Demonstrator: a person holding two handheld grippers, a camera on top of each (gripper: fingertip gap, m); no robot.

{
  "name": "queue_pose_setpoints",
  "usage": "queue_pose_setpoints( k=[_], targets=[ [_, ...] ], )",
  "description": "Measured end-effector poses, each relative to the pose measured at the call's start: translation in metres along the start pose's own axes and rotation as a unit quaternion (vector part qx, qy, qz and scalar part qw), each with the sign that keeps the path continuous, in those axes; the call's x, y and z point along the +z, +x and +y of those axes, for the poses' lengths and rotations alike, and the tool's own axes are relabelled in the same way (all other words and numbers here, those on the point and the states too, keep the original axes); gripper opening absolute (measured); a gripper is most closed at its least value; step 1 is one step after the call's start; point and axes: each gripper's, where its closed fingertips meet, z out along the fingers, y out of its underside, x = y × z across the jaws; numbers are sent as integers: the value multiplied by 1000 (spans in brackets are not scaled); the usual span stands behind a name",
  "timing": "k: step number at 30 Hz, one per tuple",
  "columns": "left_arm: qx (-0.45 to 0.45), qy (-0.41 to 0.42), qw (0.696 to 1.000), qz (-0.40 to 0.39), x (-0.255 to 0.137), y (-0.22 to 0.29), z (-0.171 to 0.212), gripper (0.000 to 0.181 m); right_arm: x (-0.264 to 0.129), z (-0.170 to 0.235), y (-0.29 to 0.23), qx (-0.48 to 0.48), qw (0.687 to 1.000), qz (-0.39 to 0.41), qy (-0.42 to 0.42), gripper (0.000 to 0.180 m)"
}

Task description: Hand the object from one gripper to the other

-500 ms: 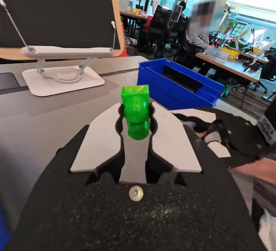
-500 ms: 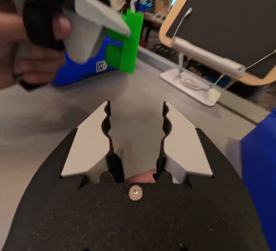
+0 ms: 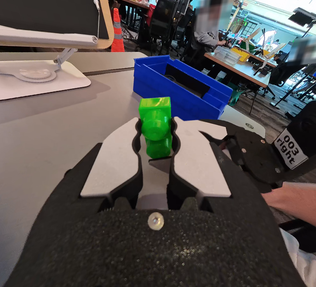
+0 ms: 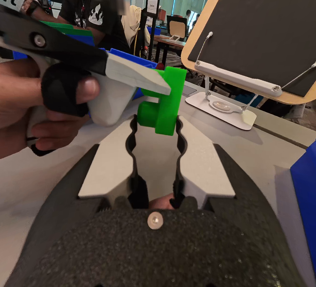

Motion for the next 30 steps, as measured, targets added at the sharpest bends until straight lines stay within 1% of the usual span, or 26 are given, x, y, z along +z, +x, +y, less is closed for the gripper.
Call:
queue_pose_setpoints(
  k=[4,6,7,10,12,14,16,18,19,20,22,23,24,26,27,28,30],
  targets=[
    [-2,-5,1000,5,2,1,2,32,-1,4,3,-13,1000,-19,-20,44],
    [-2,-9,1000,25,2,4,1,32,-3,4,5,-15,999,-33,-26,44],
    [-1,-15,999,40,2,6,1,32,-4,5,10,-27,999,-25,-31,44],
    [6,-62,995,72,1,6,2,46,-10,11,31,-118,992,19,-47,44],
    [29,-117,988,101,-5,7,7,55,-15,14,41,-201,977,48,-58,44],
    [81,-181,974,111,-15,6,16,59,-20,15,46,-296,950,72,-62,44],
    [168,-223,954,110,-26,4,22,60,-23,15,44,-405,908,93,-60,44],
    [253,-245,928,124,-38,9,28,64,-23,14,34,-519,846,109,-49,44],
    [277,-244,920,131,-43,12,28,63,-23,12,28,-570,812,119,-39,44],
    [280,-243,918,138,-46,16,28,61,-22,7,22,-611,779,138,-24,44],
    [235,-259,927,133,-46,14,28,61,-23,-6,10,-679,711,181,12,44],
    [201,-264,936,119,-42,9,27,62,-23,-11,4,-699,687,198,24,44],
    [161,-259,946,111,-38,5,25,61,-22,-14,1,-708,675,208,26,44],
    [54,-226,964,132,-33,7,14,59,-22,-21,3,-712,661,236,19,44],
    [-2,-212,967,145,-31,8,9,54,-23,-26,6,-712,656,250,18,44],
    [-47,-205,965,157,-30,9,7,53,-23,-28,10,-709,655,262,12,44],
    [-94,-208,959,169,-29,11,10,48,-23,-29,18,-707,652,275,-7,44]
  ],
)
